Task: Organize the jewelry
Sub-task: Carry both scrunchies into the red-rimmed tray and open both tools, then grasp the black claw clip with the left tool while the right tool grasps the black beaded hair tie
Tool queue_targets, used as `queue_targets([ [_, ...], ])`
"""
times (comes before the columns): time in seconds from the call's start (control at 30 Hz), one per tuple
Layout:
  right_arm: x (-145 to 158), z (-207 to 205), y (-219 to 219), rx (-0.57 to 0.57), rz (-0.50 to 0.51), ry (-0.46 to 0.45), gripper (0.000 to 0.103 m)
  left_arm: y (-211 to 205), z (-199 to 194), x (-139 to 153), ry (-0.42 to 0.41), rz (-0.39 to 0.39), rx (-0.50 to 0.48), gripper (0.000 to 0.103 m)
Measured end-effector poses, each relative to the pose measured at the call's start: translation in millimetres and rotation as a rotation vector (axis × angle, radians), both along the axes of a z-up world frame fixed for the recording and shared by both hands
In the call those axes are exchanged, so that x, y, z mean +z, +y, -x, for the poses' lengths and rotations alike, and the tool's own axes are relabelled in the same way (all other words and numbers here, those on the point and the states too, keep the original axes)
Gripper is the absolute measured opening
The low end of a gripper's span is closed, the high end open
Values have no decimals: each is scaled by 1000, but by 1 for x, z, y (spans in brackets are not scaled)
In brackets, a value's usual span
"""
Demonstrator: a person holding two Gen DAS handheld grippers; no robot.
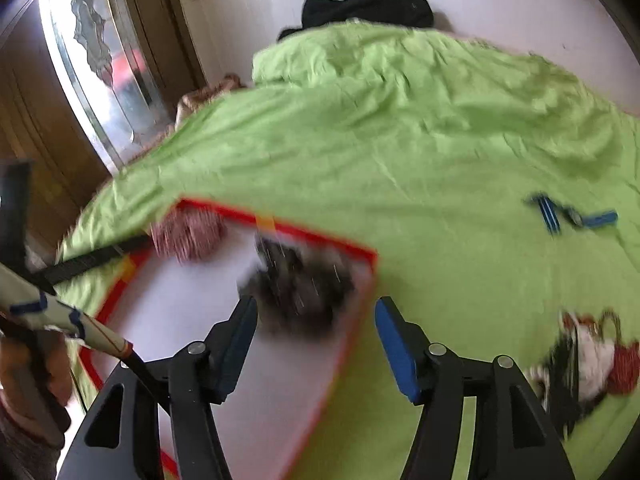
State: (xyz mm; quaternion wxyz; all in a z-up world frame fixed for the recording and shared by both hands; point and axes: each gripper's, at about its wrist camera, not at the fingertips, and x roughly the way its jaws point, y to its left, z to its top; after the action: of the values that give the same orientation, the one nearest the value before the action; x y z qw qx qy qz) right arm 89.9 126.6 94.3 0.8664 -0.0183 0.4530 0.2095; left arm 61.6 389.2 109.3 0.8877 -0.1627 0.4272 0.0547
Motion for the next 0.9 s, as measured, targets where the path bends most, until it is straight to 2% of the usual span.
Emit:
queue_targets([
  [0.07,-17,12,-6,4,2,61,65,-5,23,6,-10,6,26,58],
  [0.13,-34,23,-6,4,1,109,52,-10,41,8,-13,19,45,58],
  [0.2,-48,27,-2,7,3,146,15,-16,61,8,-17,36,66,58],
  [0.23,-54,28,1,0,11,161,11,-19,71,8,-16,44,75,58],
  [0.33,-57,30,-2,-29,7,161,9,-27,92,8,-16,51,88,58],
  [0.43,-56,40,-6,-45,31,160,9,-39,108,12,-22,21,81,58],
  [0.63,-52,61,-26,-45,20,155,12,-72,117,22,-32,-22,33,58],
  [0.67,-49,64,-32,-40,-8,156,15,-77,118,24,-33,-17,35,58],
  [0.77,-37,82,-58,-55,-58,115,43,-104,118,31,-41,-20,-17,58],
  [0.9,-33,110,-119,-84,-50,66,45,-153,111,33,-26,-26,-133,59],
])
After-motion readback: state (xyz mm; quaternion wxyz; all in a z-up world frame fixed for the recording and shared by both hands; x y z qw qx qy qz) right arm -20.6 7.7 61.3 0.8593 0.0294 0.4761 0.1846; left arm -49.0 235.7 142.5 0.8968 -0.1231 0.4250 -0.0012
